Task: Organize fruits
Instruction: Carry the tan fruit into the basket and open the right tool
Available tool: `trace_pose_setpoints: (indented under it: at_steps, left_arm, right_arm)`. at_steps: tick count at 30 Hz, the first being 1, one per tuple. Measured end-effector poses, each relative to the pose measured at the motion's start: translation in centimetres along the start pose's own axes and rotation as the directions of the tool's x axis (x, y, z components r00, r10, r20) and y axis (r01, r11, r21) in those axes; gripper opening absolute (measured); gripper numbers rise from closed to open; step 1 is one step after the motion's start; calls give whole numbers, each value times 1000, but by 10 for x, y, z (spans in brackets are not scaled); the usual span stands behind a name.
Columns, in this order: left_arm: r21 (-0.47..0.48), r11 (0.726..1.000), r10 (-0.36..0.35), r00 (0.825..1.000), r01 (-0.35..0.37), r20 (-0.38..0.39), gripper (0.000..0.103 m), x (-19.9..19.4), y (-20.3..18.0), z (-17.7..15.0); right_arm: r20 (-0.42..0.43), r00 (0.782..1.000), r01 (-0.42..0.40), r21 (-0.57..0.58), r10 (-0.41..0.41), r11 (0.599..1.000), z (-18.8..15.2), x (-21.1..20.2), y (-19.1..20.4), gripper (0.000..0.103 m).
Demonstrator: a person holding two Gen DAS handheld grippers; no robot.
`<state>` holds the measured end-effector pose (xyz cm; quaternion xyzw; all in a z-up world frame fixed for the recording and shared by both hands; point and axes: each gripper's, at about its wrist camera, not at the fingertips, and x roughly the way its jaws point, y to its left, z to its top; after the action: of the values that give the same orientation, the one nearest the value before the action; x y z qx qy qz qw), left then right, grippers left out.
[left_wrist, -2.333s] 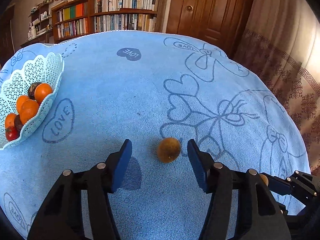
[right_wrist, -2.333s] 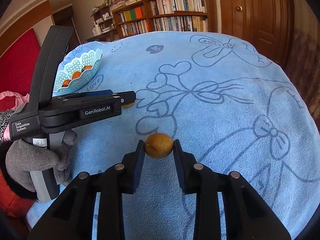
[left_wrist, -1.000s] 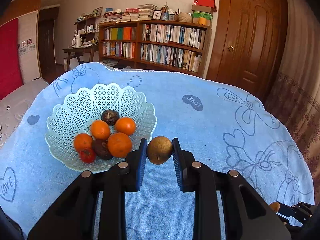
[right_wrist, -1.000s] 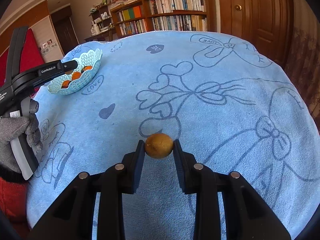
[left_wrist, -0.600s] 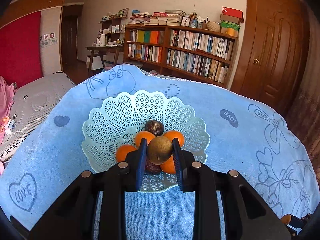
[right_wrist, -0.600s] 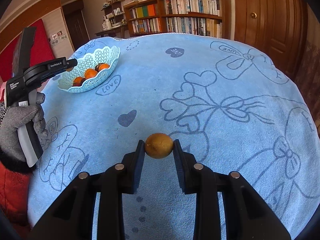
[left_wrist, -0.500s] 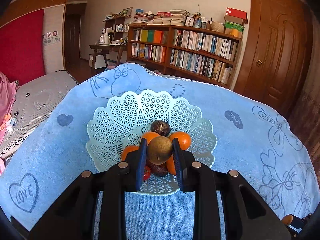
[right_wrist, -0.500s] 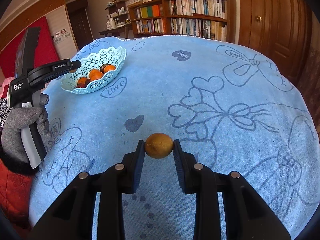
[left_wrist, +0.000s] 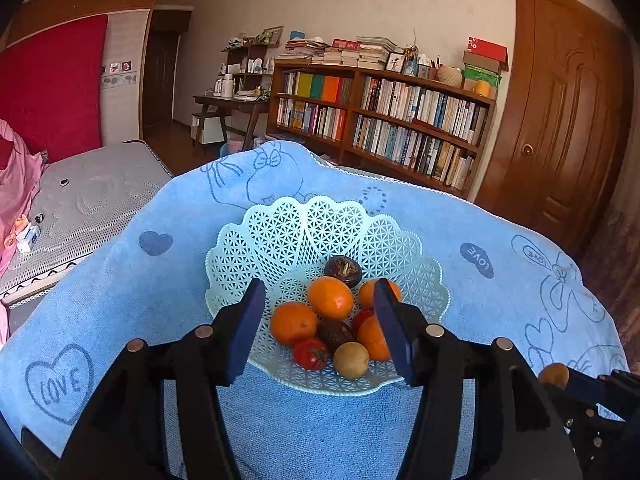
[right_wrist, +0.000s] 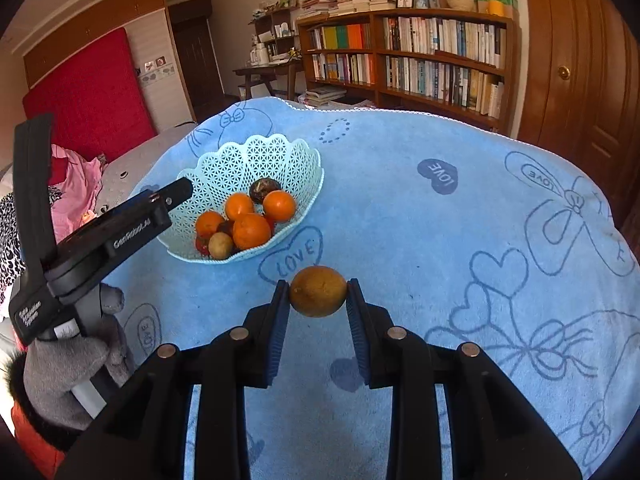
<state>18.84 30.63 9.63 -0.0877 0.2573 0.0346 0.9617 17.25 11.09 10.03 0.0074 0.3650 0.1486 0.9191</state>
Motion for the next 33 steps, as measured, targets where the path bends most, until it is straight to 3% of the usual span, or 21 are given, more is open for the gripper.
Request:
trace_pose_setpoints:
  at_steps: [3,10,15,17,20,24,28,31,33]
  left_arm:
    - [-29,1000,10,1000,-10,12,68,-6,8,-2]
    - [-91,995,49,999,-48,9,69,-14,28,-9]
    - [-114,991,79,997,-77,11,70,-15,36,-13]
    - [-115,990,89,996,-86,16,77,-16,37,-15]
    - [-124,987,103,994,-99,24,80,-17,40,-15]
    - [-133,986,109,994,-105,22,82,-17,42,-15]
    - [-128,986,114,993,-109,28,83,-18,42,-15]
    - [-120,986,121,992,-116,35,84,-18,41,-16]
    - [-115,987,121,992,-116,37,86,-18,40,-17]
  right_arm:
    - [-1,1000,-13,18,13,1000,20,17,6,29]
    - [-23,1000,-16,34,17,999,54,60,20,29]
    - [-48,998,-26,40,28,999,65,88,30,29]
    - [-57,998,-28,35,30,999,65,97,34,30]
    - [-57,998,-12,24,13,1000,63,103,36,31]
    - [-32,999,38,5,-38,999,59,100,34,43]
    - [-8,996,84,-4,-84,996,54,91,29,44]
    - [25,989,148,-36,-147,988,49,84,31,50]
    - [50,981,189,-55,-187,980,45,78,33,60]
